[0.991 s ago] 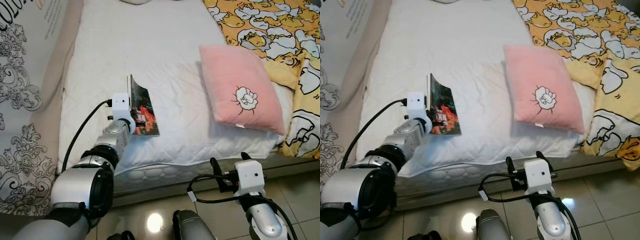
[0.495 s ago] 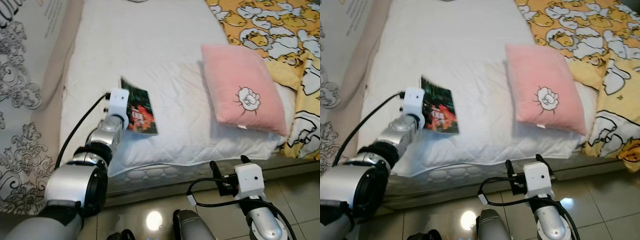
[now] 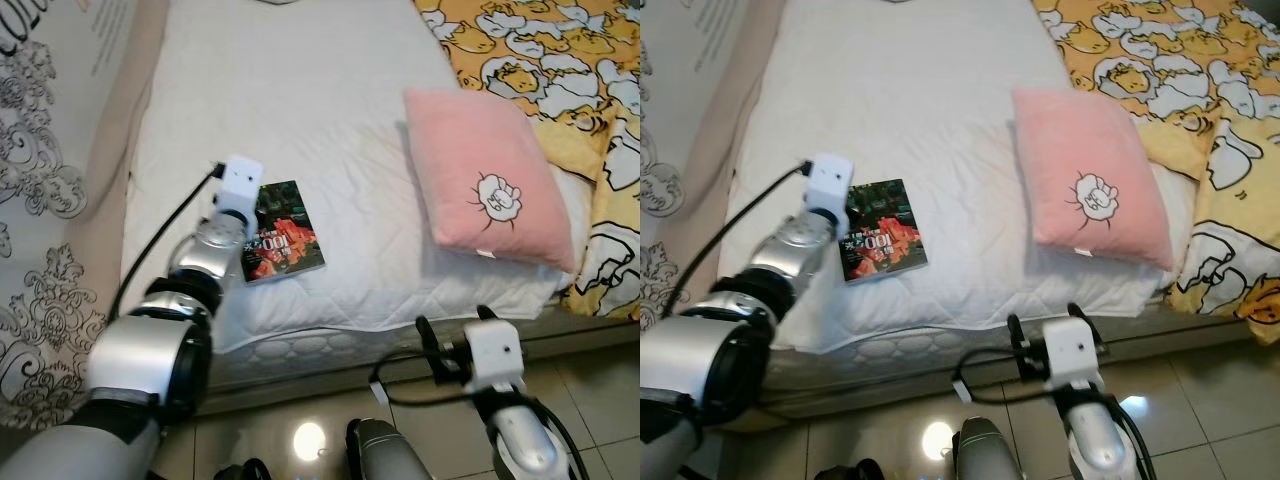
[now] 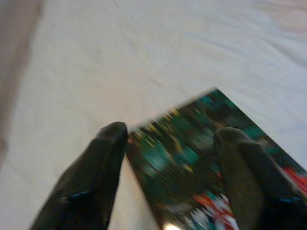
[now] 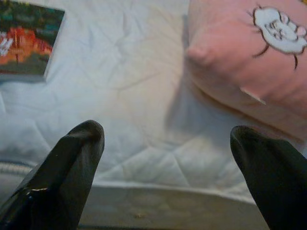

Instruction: Clean up the room

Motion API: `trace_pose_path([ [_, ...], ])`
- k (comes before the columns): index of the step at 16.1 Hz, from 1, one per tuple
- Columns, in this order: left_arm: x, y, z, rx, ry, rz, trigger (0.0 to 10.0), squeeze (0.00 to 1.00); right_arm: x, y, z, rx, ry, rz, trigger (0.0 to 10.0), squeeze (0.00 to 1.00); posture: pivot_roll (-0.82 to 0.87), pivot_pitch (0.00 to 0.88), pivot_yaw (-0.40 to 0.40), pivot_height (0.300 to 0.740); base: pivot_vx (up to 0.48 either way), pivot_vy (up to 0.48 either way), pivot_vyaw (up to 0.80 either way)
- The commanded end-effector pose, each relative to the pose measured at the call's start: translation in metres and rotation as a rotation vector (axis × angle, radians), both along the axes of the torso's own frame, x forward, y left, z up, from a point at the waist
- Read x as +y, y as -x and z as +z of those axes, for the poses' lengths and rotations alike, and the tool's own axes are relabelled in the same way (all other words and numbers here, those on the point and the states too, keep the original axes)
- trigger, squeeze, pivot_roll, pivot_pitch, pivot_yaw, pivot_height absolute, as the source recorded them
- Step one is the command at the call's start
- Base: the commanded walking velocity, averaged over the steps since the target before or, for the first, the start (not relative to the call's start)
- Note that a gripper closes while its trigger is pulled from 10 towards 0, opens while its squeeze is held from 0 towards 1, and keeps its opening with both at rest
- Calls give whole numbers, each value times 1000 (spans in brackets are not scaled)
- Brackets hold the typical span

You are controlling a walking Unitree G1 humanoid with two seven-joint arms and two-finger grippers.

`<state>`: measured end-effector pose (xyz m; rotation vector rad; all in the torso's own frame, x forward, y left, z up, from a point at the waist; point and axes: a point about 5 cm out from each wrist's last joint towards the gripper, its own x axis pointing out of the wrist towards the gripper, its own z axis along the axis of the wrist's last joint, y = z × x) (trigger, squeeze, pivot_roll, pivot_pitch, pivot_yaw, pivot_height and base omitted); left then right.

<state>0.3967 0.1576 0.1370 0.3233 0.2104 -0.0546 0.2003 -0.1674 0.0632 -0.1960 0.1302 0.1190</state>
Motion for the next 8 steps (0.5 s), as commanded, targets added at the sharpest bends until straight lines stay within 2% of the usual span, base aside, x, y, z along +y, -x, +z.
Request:
trace_pose_path([
  [1, 0, -4, 12, -56, -28, -10, 10000, 1000, 1, 0, -3, 6, -3, -5, 10000, 0, -438, 112, 39, 740, 0, 0, 0],
  [2, 5, -6, 24, -131, -38, -18, 10000, 1000, 3, -9, -1, -25, -12, -15, 10000, 0, -411, 75, 60, 740, 0, 0, 0],
  [3, 9, -6, 29, -186, 3, -22, 10000, 1000, 5, -18, 4, -62, -20, -26, 10000, 0, -389, 45, 72, 740, 0, 0, 0],
  [4, 11, 0, 21, -212, 42, -38, 10000, 1000, 8, -33, 12, -113, -34, -41, 10000, 0, -366, 10, 86, 740, 0, 0, 0],
  [5, 18, 5, 13, -207, 108, 5, 10000, 1000, 6, -41, 16, -141, -35, -66, 10000, 1000, -350, 0, 94, 740, 0, 0, 0],
  [6, 21, 9, 3, -193, 172, 42, 10000, 1000, 4, -47, 17, -149, -59, -87, 10000, 1000, -328, 0, 98, 740, 0, 0, 0],
  [7, 24, 19, -16, -157, 219, 102, 10000, 1000, -1, -56, 17, -157, -94, -122, 10000, 1000, -310, 0, 100, 740, 0, 0, 0],
  [8, 17, 27, -27, -154, 247, 92, 10000, 1000, -6, -61, 15, -153, -111, -139, 10000, 1000, -302, 0, 100, 740, 0, 0, 0],
])
